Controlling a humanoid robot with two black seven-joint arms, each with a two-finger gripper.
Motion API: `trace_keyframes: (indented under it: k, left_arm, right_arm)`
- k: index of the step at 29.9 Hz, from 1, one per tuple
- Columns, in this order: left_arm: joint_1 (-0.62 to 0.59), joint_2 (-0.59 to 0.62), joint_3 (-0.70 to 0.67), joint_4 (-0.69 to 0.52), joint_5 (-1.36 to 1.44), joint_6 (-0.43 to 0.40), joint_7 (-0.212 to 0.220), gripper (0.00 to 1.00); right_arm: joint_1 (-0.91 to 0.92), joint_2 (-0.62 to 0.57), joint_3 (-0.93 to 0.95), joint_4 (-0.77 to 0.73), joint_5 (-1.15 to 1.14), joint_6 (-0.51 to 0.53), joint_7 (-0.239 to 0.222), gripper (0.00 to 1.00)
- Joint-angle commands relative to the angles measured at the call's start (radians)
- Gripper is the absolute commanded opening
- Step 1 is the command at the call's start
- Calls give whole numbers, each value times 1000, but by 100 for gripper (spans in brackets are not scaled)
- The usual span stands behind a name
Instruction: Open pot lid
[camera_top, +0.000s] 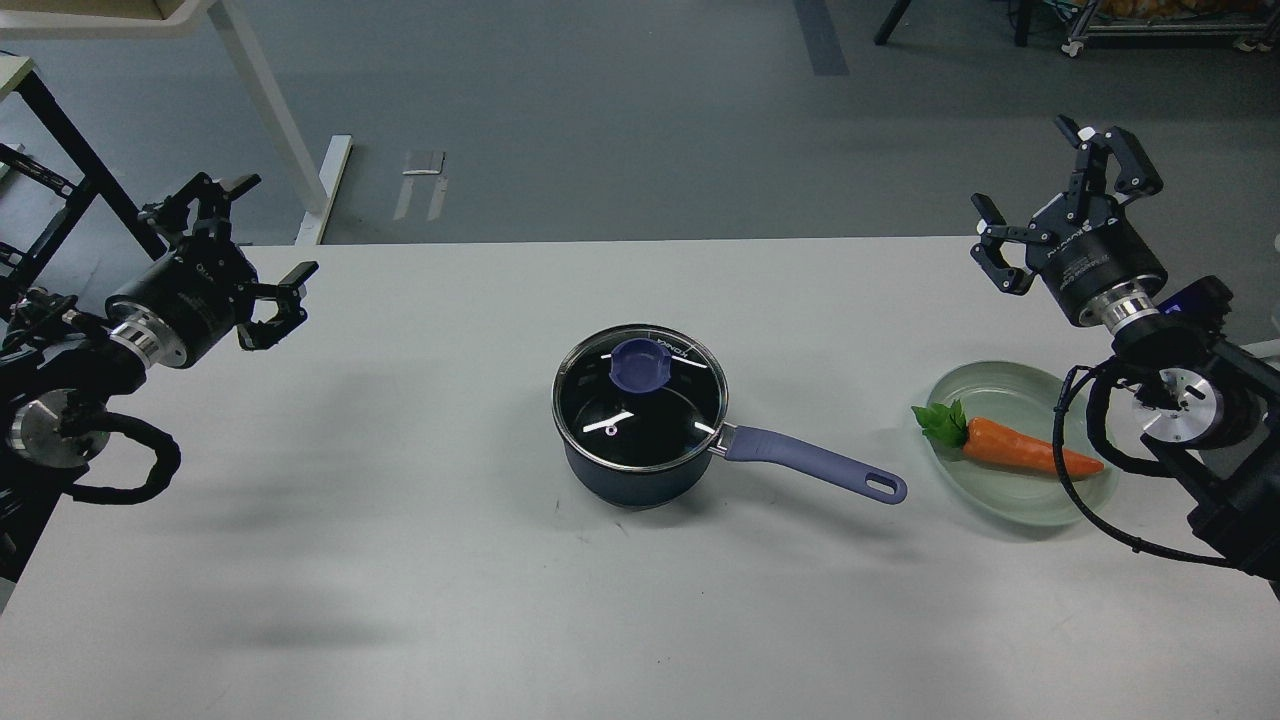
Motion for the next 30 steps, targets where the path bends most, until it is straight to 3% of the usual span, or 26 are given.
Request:
trace_keyframes:
  k: [1, 12, 18, 23, 26, 30]
  left_arm:
    - [0, 1, -1, 0, 1, -9, 1, 99]
    - [0, 9, 6, 8, 1, -9, 5, 99]
    - [-20, 24, 19, 20, 44, -4, 11, 99]
    - [-26, 27, 17, 20, 99, -12, 0, 99]
    - [-26, 33, 15, 9, 99, -9, -2, 99]
    - [-28, 33, 2, 5, 98, -8, -3, 99]
  right_arm:
    - [0, -2, 0, 1, 3, 2, 3, 100]
    - [0, -3, -5, 4, -14, -10, 23, 100]
    - [12, -26, -87, 7, -25, -7, 84, 100]
    - [14, -32, -100, 10, -25, 2, 78, 100]
    - [15, -49, -103, 45, -27, 5, 78, 100]
    - [44, -159, -104, 174, -106, 16, 87, 100]
